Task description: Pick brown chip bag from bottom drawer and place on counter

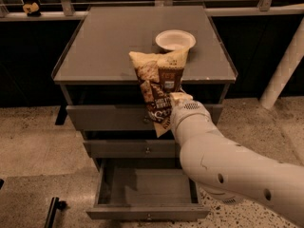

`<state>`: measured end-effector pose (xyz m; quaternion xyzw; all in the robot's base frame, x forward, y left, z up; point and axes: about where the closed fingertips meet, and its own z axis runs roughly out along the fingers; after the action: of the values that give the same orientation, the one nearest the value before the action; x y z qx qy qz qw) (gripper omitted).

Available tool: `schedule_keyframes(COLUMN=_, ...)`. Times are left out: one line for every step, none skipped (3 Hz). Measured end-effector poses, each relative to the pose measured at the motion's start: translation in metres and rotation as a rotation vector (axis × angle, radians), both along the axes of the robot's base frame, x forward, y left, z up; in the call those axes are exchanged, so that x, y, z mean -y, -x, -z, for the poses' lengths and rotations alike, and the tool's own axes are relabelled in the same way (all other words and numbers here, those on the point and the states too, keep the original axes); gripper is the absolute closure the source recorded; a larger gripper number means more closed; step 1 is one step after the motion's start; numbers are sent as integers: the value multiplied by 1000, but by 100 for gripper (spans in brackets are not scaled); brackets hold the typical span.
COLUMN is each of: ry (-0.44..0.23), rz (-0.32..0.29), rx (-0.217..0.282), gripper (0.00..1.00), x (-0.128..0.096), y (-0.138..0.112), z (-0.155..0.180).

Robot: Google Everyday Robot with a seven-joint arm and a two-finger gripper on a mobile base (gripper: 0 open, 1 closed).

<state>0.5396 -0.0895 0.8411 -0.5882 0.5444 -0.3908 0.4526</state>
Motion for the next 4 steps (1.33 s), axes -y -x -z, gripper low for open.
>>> schedule_keyframes(ry=0, rz=0, rx=0, gripper=100, x=0, y=0, z=0)
schedule_keyframes(ry=-9, rz=-30, rx=63, gripper=100, x=-9, y=0, z=-40)
schedule_keyframes(ry=14, rz=-106, rx=155, gripper=100, x=-24, y=-12, z=-101)
schedule_keyframes(ry=24, rz=-208, rx=243, gripper=100, x=-55, y=-33, z=-164)
